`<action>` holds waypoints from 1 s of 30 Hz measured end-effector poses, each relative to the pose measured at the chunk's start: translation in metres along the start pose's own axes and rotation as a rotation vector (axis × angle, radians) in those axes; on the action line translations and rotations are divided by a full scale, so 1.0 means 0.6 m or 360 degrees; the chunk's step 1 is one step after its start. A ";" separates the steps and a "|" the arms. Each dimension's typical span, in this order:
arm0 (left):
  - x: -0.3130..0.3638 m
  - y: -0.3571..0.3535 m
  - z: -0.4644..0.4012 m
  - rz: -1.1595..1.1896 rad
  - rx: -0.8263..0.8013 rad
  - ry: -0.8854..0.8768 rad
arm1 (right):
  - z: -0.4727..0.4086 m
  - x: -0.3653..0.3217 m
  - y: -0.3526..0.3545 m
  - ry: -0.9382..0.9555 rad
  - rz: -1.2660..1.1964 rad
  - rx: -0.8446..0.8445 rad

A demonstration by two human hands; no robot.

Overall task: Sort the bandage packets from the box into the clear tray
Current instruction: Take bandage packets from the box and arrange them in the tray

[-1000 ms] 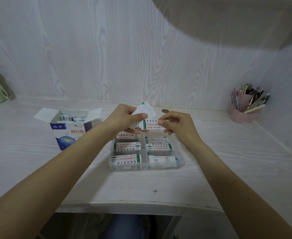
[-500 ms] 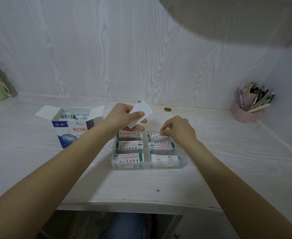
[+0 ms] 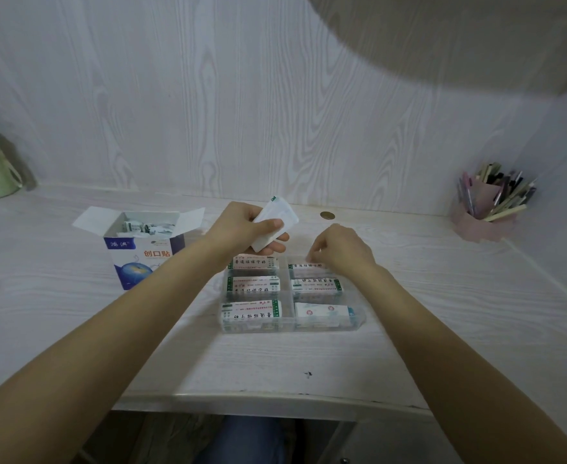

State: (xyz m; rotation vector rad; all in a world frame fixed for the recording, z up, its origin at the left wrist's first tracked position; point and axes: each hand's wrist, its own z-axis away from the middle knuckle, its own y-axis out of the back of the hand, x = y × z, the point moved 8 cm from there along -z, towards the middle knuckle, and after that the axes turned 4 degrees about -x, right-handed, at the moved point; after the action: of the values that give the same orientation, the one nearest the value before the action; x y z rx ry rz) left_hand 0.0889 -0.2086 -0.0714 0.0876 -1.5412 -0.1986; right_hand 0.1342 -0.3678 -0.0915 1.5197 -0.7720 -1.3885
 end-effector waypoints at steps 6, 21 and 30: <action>0.002 -0.013 0.002 -0.0037 -0.0118 -0.0098 | 0.040 -0.018 0.028 0.0165 -0.1475 -0.0046; 0.011 -0.031 0.008 0.0087 -0.0175 -0.0070 | 0.052 -0.020 0.053 0.0370 -0.1418 0.0310; 0.007 -0.039 0.012 0.0152 -0.0289 -0.0031 | 0.054 0.001 0.042 0.0164 -0.1631 0.0300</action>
State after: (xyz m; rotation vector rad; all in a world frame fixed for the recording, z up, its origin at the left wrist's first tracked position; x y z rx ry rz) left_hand 0.0802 -0.2317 -0.0713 -0.1315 -1.5364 -0.2628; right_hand 0.1057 -0.3849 -0.0672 2.2610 0.0063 -1.9497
